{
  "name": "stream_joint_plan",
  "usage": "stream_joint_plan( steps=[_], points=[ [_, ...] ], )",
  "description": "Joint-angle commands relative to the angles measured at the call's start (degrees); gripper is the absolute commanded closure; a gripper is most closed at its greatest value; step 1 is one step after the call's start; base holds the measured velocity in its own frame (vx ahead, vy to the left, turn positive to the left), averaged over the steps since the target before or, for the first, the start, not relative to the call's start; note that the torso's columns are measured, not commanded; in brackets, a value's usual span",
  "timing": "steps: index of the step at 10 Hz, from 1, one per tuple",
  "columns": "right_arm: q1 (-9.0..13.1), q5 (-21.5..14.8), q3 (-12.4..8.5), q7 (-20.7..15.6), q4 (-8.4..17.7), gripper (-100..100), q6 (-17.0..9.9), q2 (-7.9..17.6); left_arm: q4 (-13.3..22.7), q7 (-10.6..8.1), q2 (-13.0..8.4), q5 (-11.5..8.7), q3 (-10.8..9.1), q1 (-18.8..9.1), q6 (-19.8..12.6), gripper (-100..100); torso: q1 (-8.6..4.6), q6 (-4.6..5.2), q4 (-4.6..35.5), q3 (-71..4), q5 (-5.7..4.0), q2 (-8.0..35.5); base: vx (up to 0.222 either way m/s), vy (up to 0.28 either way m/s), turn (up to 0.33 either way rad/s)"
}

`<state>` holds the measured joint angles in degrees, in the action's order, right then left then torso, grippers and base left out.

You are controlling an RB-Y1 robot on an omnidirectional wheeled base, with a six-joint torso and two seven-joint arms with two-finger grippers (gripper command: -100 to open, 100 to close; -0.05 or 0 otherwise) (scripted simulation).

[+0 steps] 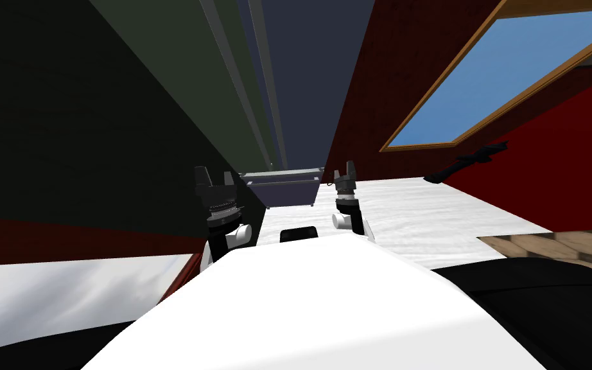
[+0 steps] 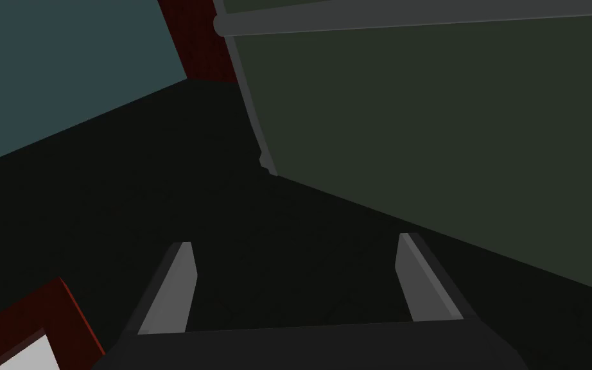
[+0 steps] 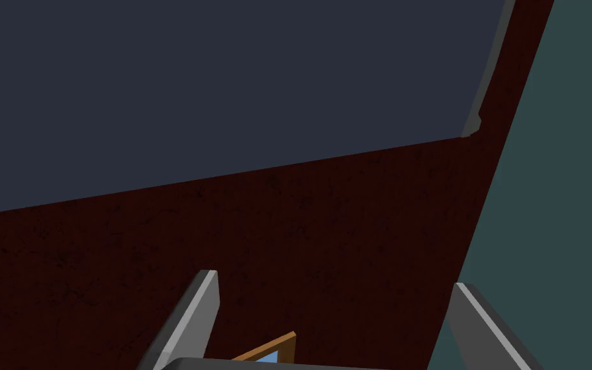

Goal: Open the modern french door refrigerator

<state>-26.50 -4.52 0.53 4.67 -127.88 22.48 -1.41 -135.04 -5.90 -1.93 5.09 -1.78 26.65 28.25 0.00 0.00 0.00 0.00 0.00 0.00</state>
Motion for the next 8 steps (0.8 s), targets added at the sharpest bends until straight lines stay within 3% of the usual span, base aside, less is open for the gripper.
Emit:
stream_joint_plan(
  steps=[1,8],
  points=[
    [0.00,0.00,0.00,0.00,0.00,0,0.00,0.00,0.00,0.00,0.00,0.00,0.00,0.00,0.00,0,0.00,0.00,2.35,-4.67,0.00,2.32,0.000,0.000,0.000],
    [0.00,0.00,0.00,0.00,-0.02,0,0.01,0.00,-0.02,0.00,0.00,0.00,0.00,0.00,0.00,0,0.00,0.00,31.14,-62.27,0.00,31.16,0.000,0.000,0.000]
  ],
)
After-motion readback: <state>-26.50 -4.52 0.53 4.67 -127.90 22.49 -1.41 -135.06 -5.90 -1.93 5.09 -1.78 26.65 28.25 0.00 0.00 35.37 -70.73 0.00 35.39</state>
